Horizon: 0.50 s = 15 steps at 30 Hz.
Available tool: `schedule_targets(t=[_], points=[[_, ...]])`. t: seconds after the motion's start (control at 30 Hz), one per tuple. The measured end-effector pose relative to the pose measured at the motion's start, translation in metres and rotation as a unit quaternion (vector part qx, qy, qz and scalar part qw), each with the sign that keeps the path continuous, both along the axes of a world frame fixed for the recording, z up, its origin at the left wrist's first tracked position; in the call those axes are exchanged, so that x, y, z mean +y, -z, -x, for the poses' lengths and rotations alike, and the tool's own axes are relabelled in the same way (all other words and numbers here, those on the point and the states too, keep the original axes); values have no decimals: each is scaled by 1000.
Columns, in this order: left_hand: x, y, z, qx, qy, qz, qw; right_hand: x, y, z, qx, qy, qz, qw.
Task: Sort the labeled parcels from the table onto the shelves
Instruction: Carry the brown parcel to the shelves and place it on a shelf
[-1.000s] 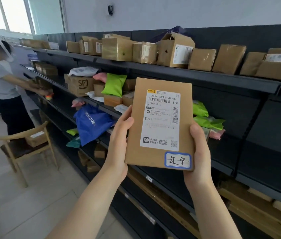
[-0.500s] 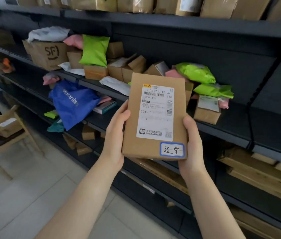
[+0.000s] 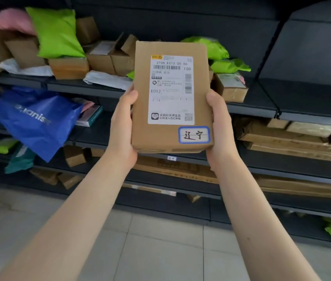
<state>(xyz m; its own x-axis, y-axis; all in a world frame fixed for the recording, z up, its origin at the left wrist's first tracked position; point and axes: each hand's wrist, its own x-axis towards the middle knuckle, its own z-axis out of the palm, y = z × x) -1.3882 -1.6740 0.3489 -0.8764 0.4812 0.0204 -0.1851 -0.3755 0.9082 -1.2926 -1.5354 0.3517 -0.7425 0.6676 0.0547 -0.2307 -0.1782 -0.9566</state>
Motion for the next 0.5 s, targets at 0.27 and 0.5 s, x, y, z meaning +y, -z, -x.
schedule_targets(t=[0.27,0.5], points=[[-30,-17,-18,33,14,-29,999,-29,-20,-22,29,-3,-9,1000],[-40,-17,-51,43,9,-38,998,-34,-19,-55,27,-21,-14,999]])
